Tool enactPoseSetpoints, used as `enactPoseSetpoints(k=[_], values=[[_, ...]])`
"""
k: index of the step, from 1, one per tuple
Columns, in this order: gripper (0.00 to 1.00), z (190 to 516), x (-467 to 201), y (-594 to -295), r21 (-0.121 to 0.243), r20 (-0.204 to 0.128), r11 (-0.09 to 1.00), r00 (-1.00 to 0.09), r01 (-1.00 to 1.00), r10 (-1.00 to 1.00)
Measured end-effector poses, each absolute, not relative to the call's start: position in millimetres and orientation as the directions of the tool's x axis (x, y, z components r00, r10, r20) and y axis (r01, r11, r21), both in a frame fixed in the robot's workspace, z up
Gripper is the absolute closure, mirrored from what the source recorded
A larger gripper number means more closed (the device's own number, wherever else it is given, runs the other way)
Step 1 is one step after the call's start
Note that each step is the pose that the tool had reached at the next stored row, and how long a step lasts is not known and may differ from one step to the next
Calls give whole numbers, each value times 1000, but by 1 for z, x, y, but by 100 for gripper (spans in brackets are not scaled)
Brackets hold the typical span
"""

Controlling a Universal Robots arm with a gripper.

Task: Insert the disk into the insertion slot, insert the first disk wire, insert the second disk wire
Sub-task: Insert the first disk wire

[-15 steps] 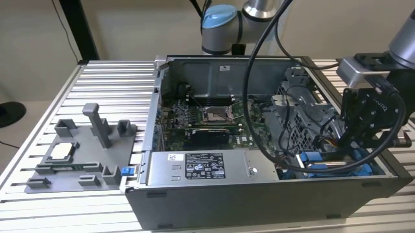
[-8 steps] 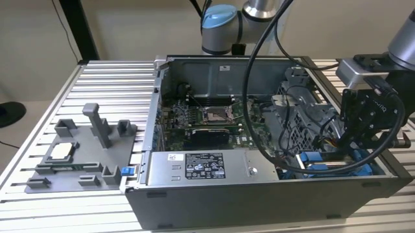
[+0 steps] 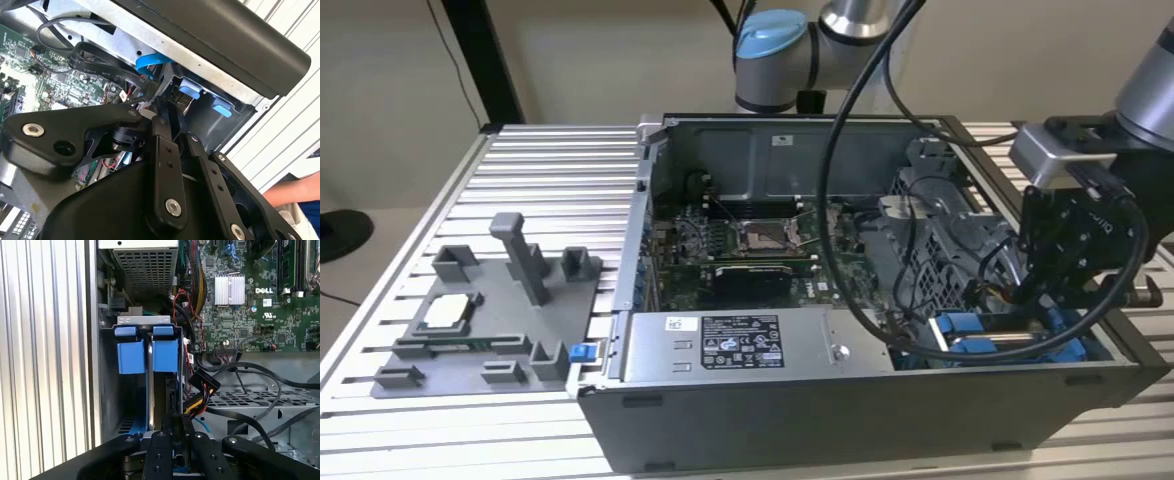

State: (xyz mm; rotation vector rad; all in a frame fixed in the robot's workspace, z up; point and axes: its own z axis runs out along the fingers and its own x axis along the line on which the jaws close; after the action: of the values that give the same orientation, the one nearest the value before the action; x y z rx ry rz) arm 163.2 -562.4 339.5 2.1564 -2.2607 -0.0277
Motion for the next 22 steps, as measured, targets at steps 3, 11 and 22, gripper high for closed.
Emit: enactPoseSetpoints(k=[3, 11, 22], values=[[100, 339, 162, -562, 24, -1, 47, -47, -999, -999], [100, 332, 161, -562, 25, -1, 47, -47, -999, -999], [0, 348, 161, -562, 31, -2, 47, -47, -998, -999]])
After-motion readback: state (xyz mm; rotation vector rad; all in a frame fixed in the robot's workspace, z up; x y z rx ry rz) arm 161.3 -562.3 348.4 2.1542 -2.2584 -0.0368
